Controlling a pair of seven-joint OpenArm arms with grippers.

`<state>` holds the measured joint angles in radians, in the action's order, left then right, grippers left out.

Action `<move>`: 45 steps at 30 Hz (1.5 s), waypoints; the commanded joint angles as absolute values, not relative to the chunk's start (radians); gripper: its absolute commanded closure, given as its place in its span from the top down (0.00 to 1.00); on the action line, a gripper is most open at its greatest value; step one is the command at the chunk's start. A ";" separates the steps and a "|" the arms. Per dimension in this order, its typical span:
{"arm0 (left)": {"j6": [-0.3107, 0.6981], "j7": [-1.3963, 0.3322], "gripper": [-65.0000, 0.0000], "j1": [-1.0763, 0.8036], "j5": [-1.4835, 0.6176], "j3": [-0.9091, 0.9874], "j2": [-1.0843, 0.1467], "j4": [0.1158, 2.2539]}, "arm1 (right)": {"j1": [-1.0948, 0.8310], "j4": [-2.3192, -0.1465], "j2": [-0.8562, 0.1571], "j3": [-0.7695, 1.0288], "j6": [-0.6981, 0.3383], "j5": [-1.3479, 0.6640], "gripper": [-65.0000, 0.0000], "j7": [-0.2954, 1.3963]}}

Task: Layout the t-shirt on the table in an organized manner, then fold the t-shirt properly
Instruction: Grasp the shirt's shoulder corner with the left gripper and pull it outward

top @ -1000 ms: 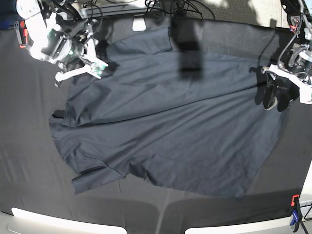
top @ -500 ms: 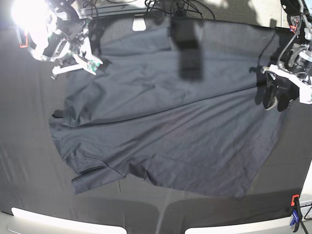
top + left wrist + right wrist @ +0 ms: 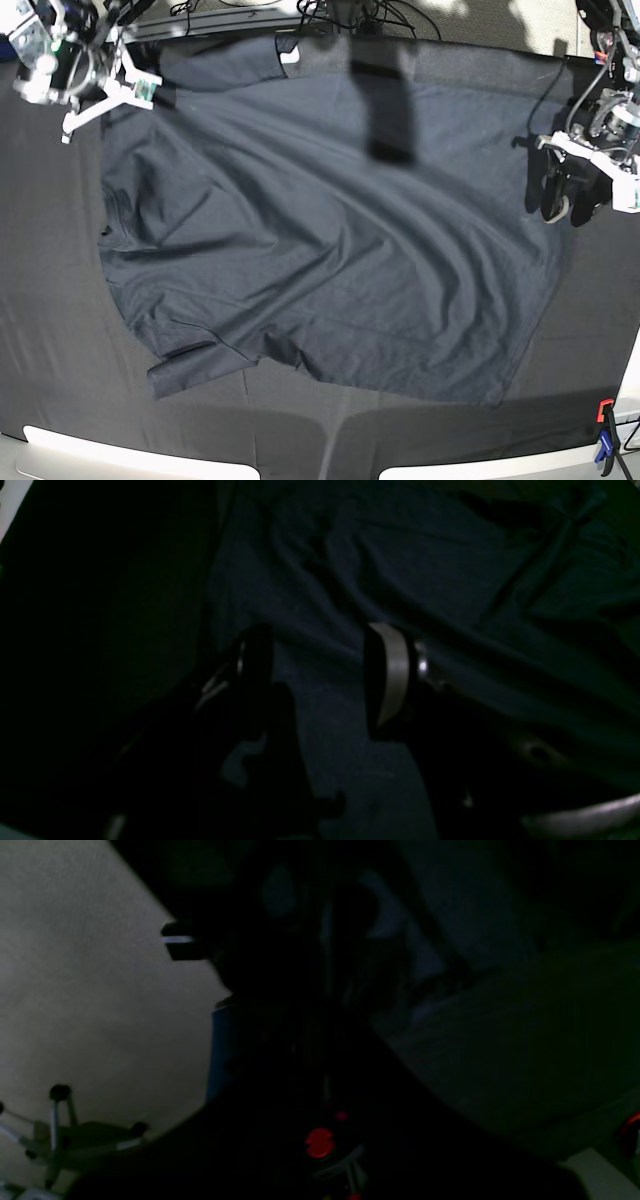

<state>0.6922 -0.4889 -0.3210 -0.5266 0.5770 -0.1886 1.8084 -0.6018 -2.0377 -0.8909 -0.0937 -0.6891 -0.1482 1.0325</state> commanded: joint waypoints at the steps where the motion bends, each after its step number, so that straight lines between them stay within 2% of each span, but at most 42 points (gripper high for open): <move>1: 0.698 -0.455 0.41 -0.316 -0.550 0.582 -0.200 1.827 | -0.599 -2.051 -0.909 -0.081 -0.698 -0.135 0.00 1.035; 22: 0.698 -0.458 0.41 -0.318 -0.522 0.582 -0.210 1.827 | -0.651 -2.055 -0.914 -0.049 -0.698 -0.142 0.00 1.008; 26: 0.698 -0.515 0.41 -0.325 -0.455 0.582 -0.279 1.828 | -0.651 -2.055 -0.914 0.002 -0.698 -0.142 0.00 0.966; 39: 0.698 -0.496 0.38 -0.513 -0.326 0.580 -0.596 1.847 | -0.651 -2.055 -0.913 0.093 -0.698 -0.183 0.00 0.904; 45: 0.698 -0.359 0.37 -0.704 -0.181 0.564 -0.731 1.908 | -0.649 -2.055 -0.908 0.093 -0.698 -0.202 0.00 0.905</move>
<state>0.7021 -0.3668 -0.6998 -0.1753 0.5583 -0.7124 1.8938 -0.6510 -2.0415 -0.8894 0.0814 -0.6895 -0.2066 0.9092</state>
